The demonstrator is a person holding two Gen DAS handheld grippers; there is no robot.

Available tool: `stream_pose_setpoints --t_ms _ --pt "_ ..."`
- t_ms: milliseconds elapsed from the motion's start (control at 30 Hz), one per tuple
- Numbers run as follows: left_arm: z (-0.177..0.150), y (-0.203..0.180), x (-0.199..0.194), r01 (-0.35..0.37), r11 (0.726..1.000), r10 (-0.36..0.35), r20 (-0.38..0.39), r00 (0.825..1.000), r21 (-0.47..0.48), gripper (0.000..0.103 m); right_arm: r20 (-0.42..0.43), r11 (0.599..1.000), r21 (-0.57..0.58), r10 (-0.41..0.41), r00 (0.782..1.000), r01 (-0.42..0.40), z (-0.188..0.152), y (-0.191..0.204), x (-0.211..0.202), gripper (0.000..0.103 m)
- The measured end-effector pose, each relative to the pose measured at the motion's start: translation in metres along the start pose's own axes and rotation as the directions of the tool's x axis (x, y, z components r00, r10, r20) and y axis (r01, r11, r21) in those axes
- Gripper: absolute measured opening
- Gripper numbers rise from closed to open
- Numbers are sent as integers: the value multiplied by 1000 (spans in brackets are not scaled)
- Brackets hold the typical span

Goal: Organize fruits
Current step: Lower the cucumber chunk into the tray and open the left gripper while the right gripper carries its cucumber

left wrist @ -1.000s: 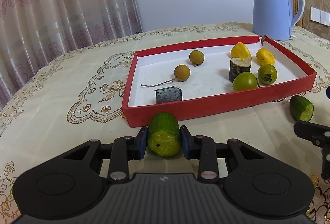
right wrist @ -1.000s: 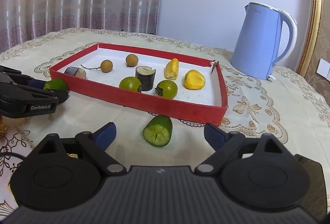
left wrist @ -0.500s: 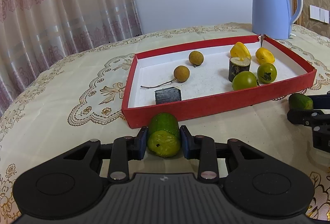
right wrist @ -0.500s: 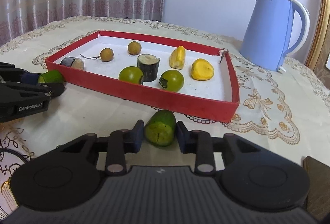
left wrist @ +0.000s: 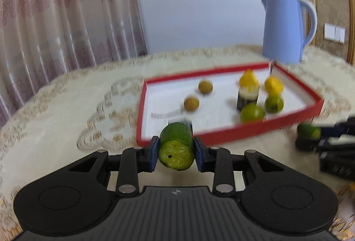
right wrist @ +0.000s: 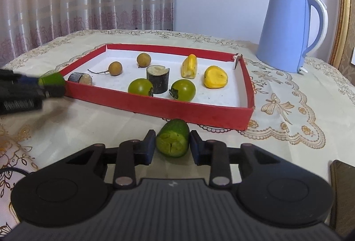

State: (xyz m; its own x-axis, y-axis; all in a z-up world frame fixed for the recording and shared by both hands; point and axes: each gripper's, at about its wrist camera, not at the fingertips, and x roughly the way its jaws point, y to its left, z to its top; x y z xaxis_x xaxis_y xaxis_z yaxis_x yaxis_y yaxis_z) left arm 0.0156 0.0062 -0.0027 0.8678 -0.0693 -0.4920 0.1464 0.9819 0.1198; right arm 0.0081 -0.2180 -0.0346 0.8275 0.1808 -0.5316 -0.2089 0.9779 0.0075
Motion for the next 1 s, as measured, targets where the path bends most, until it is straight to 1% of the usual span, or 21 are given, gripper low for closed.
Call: stream_pose_setpoints --t_ms 133,300,400,533,733,900,1000 --pt "23 6 0 18 1000 -18 40 999 -18 32 1 1000 4 4 1000 -4 0 -1 0 31" --pt "42 3 15 30 999 -29 38 999 -21 32 5 1000 8 2 1000 -2 0 0 -1 31" --pt "49 -2 28 49 999 -48 19 999 -18 32 12 1000 4 -3 1000 3 0 1 -2 31" --pt "52 -10 43 53 999 -53 -3 999 0 32 18 1000 5 -4 1000 4 0 0 -3 31" --pt "53 -22 61 38 999 -37 -28 999 32 32 26 1000 1 2 1000 -2 -1 1 -4 31" --pt "53 -29 72 13 998 -12 -33 999 57 32 32 1000 -11 -2 999 2 -1 3 -6 31" --pt "54 -31 80 10 998 -7 -44 999 59 32 31 1000 -8 -1 1000 2 0 2 -5 31"
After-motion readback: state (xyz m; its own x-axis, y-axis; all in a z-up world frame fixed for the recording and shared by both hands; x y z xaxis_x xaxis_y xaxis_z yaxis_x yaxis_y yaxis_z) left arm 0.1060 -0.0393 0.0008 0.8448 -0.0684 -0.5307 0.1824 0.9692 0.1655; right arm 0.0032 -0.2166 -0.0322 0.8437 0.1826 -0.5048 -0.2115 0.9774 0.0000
